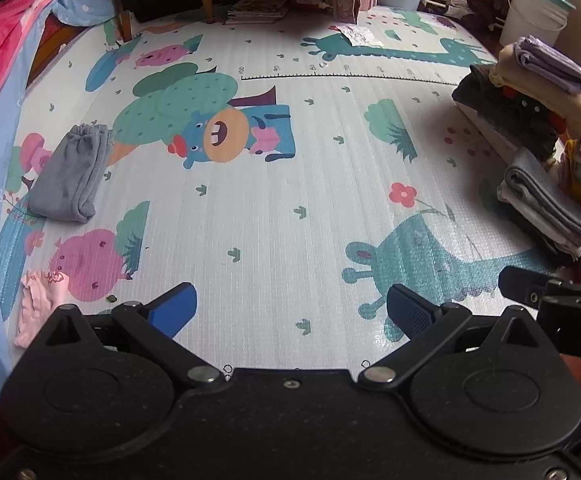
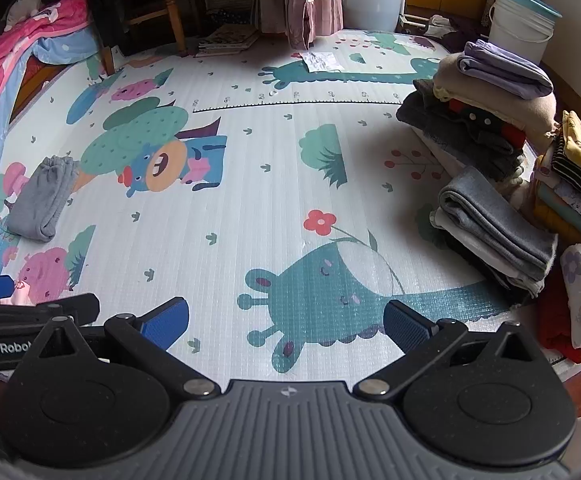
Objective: Fold clothes
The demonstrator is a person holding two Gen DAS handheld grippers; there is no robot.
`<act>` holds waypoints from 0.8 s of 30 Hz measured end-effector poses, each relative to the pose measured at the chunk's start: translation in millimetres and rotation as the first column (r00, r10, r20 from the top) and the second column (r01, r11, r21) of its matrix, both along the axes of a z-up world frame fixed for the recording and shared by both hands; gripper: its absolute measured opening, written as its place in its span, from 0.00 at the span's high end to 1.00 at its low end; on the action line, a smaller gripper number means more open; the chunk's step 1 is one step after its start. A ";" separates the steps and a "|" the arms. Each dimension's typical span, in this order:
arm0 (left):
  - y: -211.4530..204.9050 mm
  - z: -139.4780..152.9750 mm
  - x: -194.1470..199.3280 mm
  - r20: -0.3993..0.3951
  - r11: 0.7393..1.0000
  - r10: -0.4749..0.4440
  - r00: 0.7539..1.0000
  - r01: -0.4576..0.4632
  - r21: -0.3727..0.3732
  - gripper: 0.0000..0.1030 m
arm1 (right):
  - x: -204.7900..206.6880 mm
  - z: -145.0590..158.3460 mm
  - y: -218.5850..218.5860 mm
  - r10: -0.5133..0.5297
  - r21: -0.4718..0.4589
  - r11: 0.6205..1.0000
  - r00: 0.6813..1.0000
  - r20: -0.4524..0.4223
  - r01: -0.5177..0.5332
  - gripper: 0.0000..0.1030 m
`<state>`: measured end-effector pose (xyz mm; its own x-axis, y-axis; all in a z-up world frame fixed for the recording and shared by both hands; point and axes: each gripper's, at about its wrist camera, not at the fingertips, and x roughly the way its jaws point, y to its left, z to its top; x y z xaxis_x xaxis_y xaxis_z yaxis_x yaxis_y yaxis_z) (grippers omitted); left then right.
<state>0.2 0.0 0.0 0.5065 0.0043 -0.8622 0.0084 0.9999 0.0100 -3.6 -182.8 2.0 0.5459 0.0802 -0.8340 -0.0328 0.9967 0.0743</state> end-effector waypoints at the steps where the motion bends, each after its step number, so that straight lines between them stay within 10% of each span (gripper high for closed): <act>1: 0.5 0.2 0.2 0.000 1.000 0.004 1.000 -0.004 -0.004 0.00 | 0.0 -0.2 0.3 0.000 0.001 1.000 1.000 0.000 0.000 0.00; 24: 1.1 -1.8 2.6 -0.012 1.000 0.011 1.000 -0.011 0.004 0.00 | 5.2 -5.8 0.4 0.008 -0.013 1.000 1.000 -0.008 -0.008 0.00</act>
